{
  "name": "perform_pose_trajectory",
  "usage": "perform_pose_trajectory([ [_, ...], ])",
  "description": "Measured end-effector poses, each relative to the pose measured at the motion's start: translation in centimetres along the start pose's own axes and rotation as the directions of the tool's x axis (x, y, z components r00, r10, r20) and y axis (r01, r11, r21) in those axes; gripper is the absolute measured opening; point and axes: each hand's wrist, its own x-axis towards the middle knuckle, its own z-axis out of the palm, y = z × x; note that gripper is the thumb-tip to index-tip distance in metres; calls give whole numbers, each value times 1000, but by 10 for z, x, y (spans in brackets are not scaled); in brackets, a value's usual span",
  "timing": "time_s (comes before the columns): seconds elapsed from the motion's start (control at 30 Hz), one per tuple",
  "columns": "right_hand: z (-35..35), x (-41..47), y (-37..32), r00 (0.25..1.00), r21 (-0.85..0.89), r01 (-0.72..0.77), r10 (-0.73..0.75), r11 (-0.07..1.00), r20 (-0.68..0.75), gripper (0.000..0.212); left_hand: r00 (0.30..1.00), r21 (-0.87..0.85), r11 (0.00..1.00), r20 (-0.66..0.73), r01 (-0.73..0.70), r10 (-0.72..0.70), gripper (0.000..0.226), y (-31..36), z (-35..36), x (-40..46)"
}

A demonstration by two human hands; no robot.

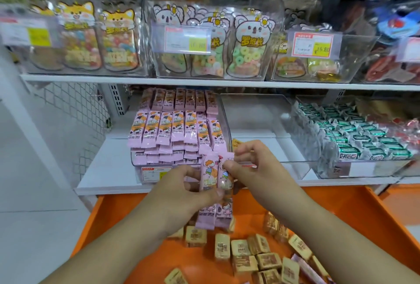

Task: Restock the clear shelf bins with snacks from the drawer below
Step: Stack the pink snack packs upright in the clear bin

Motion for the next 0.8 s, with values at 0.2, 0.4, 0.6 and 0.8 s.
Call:
perform_pose_trajectory([
  [0.2, -8, -18, -5, 967, 82, 52, -71, 995, 246, 51, 979, -155, 985, -197, -75, 43, 36, 16, 9, -1],
  [0.4, -11, -19, 1, 931, -246, 332, -275, 911, 240, 72, 974, -58, 989, -189, -139, 126, 19, 24, 12, 1],
  [0.6, -15, -5, 3, 931, -364, 351, -280, 863, 233, 85, 990, 50, 989, 38, -141, 139, 25, 38, 8, 0],
  [0.8, -12, 4, -4, 944, -306, 323, -279, 896, 178, 80, 962, 180, 951, -57, -252, 266, 60, 36, 5, 4],
])
